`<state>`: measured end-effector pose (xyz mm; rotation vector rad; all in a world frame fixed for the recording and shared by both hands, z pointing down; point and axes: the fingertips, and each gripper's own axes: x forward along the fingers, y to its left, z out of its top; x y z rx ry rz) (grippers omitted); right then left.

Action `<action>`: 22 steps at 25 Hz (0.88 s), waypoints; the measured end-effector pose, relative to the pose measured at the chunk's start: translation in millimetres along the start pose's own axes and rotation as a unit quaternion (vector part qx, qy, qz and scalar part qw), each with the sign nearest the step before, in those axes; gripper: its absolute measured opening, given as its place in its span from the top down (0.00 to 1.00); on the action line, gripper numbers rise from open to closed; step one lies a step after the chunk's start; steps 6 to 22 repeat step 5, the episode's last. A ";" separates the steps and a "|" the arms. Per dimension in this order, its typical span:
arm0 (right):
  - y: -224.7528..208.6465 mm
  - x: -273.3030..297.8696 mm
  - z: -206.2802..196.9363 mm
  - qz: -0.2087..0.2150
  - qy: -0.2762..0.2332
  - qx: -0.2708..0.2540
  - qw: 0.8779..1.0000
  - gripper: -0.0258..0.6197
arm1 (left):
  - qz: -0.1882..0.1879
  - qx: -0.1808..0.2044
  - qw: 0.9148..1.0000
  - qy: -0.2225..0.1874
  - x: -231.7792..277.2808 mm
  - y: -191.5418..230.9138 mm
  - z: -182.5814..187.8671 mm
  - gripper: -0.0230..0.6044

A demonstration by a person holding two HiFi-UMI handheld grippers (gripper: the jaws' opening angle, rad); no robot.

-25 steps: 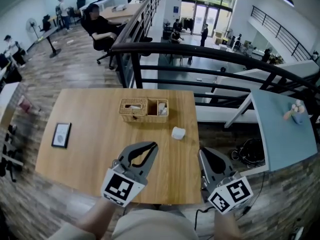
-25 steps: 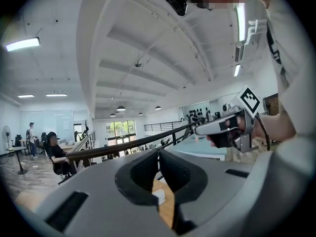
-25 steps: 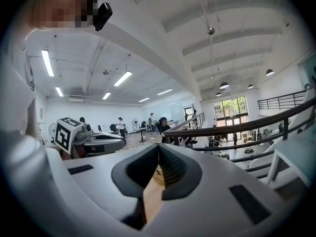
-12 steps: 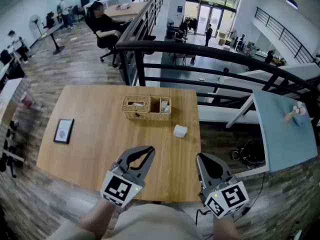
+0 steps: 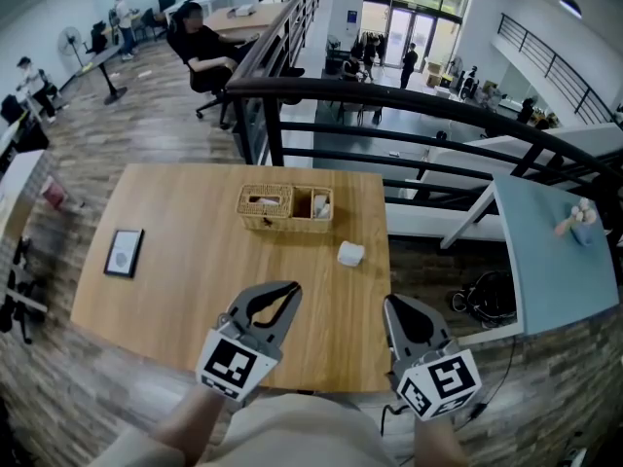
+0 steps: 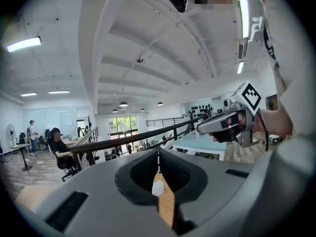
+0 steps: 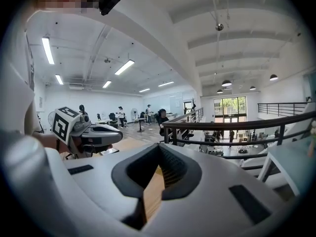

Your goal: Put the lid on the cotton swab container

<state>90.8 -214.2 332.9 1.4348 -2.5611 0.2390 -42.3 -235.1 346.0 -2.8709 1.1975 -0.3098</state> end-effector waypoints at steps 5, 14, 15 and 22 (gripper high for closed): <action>-3.6 -1.4 0.1 0.002 0.001 0.000 1.000 0.92 | 0.000 -0.001 1.000 0.003 3.7 -0.5 1.3 0.92; -3.6 -1.4 0.1 0.002 0.001 0.000 1.000 0.92 | 0.000 -0.001 1.000 0.003 3.7 -0.5 1.3 0.92; -3.6 -1.4 0.1 0.002 0.001 0.000 1.000 0.92 | 0.000 -0.001 1.000 0.003 3.7 -0.5 1.3 0.92; -3.6 -1.4 0.1 0.002 0.001 0.000 1.000 0.92 | 0.000 -0.001 1.000 0.003 3.7 -0.5 1.3 0.92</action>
